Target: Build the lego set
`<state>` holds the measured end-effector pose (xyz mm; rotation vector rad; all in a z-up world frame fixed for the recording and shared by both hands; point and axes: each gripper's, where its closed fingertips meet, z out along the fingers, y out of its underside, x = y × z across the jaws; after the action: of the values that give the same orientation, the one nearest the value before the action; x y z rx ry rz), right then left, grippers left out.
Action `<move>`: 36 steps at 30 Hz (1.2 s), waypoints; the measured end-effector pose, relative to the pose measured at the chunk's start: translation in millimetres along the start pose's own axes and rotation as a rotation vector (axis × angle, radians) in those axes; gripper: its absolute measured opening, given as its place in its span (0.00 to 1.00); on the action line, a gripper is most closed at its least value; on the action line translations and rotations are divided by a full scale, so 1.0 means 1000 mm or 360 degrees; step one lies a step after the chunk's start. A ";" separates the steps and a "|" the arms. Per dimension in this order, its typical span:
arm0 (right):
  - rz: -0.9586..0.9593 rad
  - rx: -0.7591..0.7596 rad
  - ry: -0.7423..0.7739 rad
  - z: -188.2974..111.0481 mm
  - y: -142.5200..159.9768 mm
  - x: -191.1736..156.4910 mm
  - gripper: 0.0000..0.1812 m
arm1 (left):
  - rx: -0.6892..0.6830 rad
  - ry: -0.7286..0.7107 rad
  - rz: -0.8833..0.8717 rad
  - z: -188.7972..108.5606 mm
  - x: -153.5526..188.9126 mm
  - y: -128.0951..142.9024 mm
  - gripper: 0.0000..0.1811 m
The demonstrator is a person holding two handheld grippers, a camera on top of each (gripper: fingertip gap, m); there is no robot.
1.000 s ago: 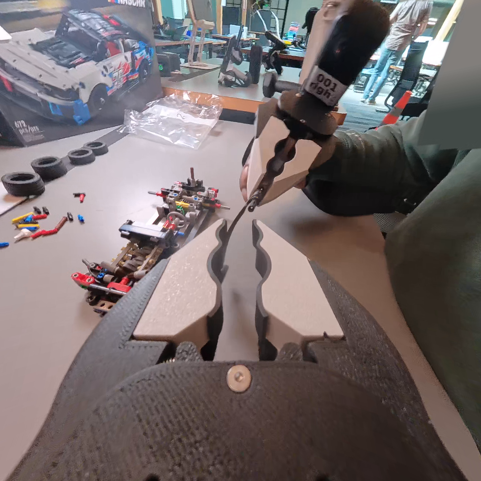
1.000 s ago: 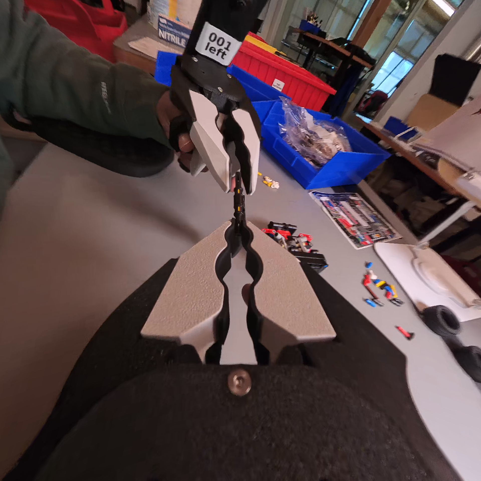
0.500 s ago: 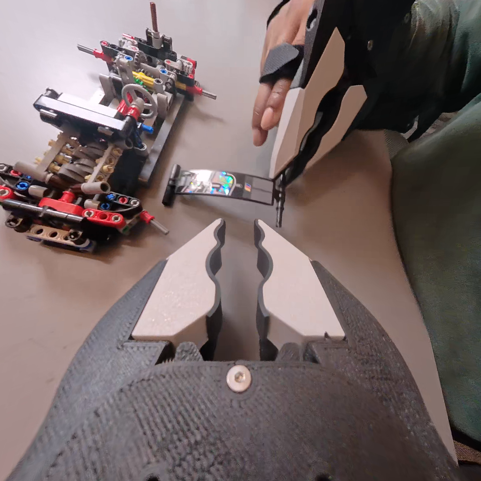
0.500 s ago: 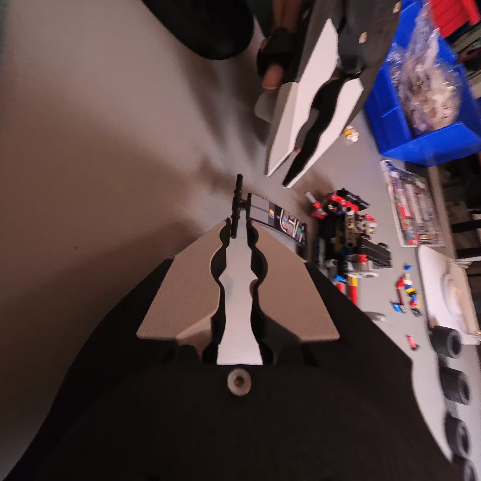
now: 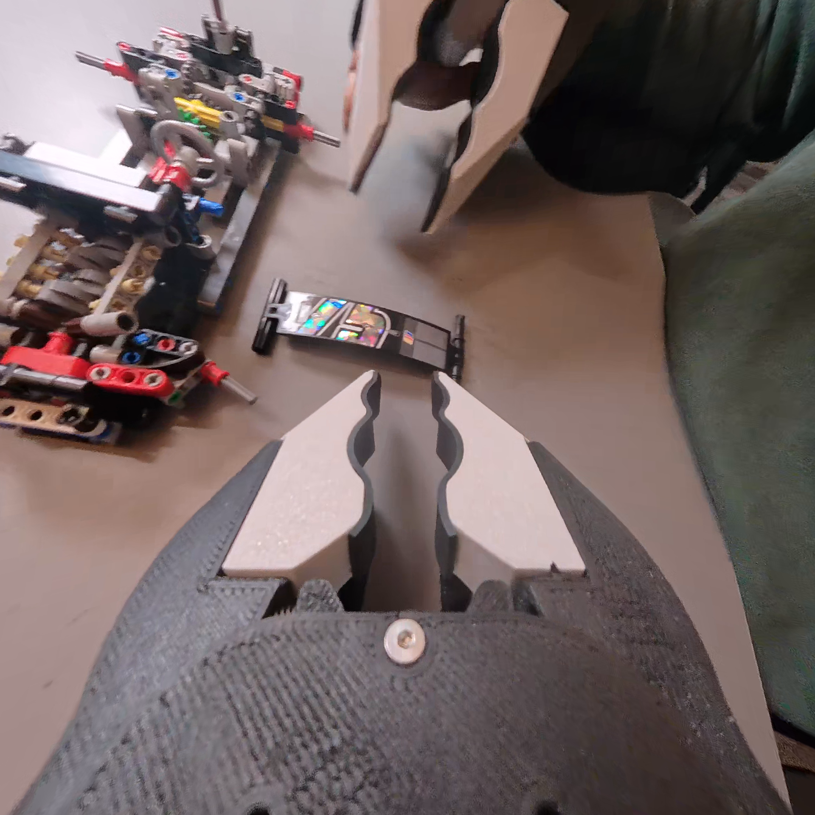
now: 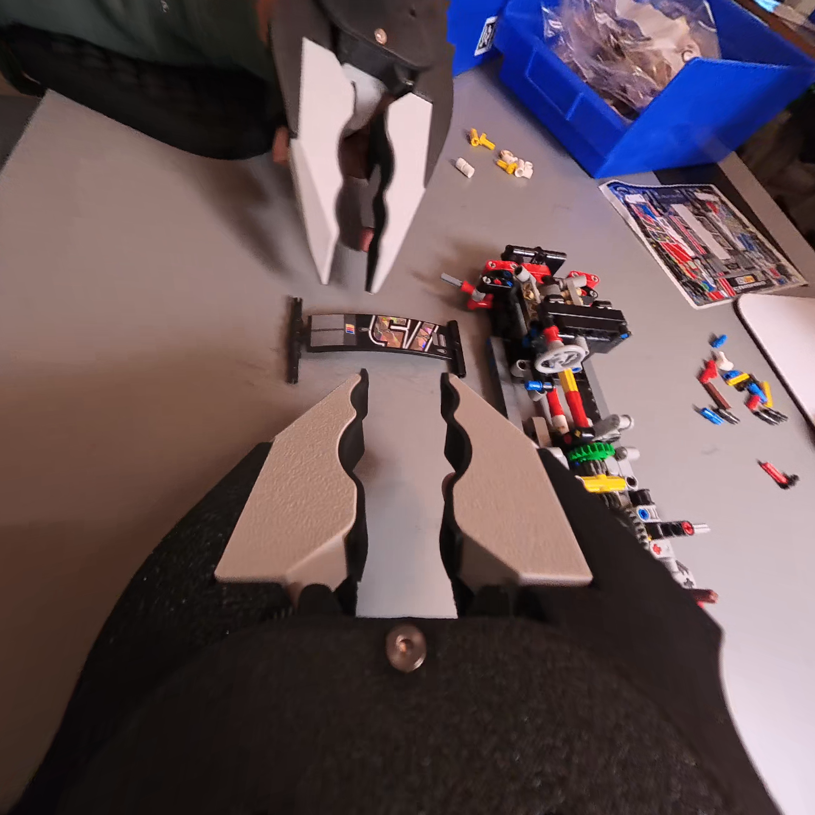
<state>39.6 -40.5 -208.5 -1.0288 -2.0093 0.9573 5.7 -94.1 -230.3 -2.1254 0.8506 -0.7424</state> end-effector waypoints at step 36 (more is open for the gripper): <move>0.0056 0.0093 0.0173 -0.001 -0.003 0.019 0.09 | -0.0008 -0.0053 0.0094 0.002 0.003 0.000 0.28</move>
<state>31.0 -25.6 -200.7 -1.0644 -1.8696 0.9525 9.0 -95.5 -230.9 -2.1018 0.8940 -0.6737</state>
